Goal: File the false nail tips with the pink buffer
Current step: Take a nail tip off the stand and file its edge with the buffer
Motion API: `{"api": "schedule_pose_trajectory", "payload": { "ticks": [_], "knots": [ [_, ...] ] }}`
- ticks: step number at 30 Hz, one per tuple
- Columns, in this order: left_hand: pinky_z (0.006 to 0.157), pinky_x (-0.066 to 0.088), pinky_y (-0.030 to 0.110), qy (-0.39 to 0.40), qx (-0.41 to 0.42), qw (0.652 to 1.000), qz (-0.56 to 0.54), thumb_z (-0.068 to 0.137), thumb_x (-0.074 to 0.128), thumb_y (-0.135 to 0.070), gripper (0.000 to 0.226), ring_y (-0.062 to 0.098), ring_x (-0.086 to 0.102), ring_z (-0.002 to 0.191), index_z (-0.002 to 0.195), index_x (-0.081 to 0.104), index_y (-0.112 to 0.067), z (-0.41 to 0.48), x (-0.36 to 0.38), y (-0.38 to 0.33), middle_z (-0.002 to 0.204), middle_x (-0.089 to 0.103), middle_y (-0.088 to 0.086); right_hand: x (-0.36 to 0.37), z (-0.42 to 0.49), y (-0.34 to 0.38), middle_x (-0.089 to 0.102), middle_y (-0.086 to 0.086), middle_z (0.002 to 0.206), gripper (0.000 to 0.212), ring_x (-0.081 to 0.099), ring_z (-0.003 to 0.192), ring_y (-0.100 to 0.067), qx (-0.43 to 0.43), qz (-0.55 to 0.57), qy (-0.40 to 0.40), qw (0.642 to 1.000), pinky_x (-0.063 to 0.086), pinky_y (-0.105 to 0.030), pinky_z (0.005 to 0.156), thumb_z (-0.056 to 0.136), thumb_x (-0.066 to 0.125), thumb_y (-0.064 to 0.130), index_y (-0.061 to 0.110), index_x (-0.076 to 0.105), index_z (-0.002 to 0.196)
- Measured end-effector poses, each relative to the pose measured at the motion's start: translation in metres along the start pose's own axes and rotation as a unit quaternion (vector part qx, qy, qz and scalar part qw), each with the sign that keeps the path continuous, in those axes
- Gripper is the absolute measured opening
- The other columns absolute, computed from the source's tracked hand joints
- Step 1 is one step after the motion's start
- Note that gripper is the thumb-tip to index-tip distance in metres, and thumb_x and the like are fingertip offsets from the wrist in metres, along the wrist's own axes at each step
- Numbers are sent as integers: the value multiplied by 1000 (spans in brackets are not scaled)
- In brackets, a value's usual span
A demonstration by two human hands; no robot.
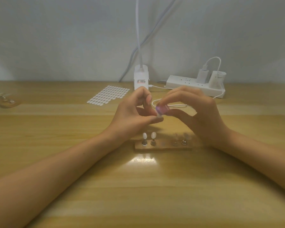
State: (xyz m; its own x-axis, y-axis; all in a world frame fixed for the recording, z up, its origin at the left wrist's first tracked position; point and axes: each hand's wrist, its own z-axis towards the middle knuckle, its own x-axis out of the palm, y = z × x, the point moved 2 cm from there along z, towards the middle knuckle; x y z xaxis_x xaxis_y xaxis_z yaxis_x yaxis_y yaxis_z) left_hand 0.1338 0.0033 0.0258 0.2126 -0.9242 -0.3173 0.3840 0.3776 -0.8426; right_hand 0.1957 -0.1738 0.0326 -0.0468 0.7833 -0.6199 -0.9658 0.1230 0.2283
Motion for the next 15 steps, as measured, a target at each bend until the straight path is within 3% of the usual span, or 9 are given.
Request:
{"api": "schedule_pose_trajectory", "payload": {
  "ticks": [2, 5, 9, 11, 15],
  "knots": [
    [70, 60, 29, 5, -3, 1000, 2, 77, 84, 3, 41, 28, 74, 80, 86, 45, -8, 1, -1, 1, 88, 69, 22, 4, -1, 0, 72, 5, 101, 9, 68, 98, -16, 4, -20, 22, 1000, 47, -53, 83, 92, 74, 14, 13, 75, 101],
    [69, 57, 25, -5, -11, 1000, -2, 74, 84, 7, 45, 15, 69, 69, 84, 44, -13, 0, -1, 2, 75, 67, 11, -3, 2, -7, 73, -3, 92, 7, 68, 87, -19, 31, 7, 5, 999, 50, -49, 78, 91, 74, 10, 5, 75, 96],
    [70, 59, 29, -3, 1, 1000, 5, 76, 86, 1, 44, 23, 71, 75, 83, 44, -13, 1, -1, 2, 75, 64, 10, 2, -1, 0, 73, 3, 100, 8, 69, 97, -16, -10, -21, 16, 1000, 48, -52, 84, 91, 75, 13, 12, 75, 99],
    [70, 59, 27, -5, -10, 1000, 5, 75, 85, 2, 45, 16, 70, 73, 83, 44, -14, 1, -1, 3, 72, 64, 5, 1, -3, -6, 73, -1, 95, 8, 69, 92, -18, 26, -6, 25, 999, 50, -50, 83, 90, 75, 11, 9, 75, 98],
    [67, 56, 24, -12, -8, 1000, 5, 74, 85, 5, 47, 17, 70, 71, 81, 43, -16, 0, -1, 2, 72, 66, 13, -5, -2, -4, 74, 0, 95, 10, 70, 92, -18, 16, 7, -1, 1000, 51, -50, 83, 90, 76, 13, 8, 75, 98]
  ]
}}
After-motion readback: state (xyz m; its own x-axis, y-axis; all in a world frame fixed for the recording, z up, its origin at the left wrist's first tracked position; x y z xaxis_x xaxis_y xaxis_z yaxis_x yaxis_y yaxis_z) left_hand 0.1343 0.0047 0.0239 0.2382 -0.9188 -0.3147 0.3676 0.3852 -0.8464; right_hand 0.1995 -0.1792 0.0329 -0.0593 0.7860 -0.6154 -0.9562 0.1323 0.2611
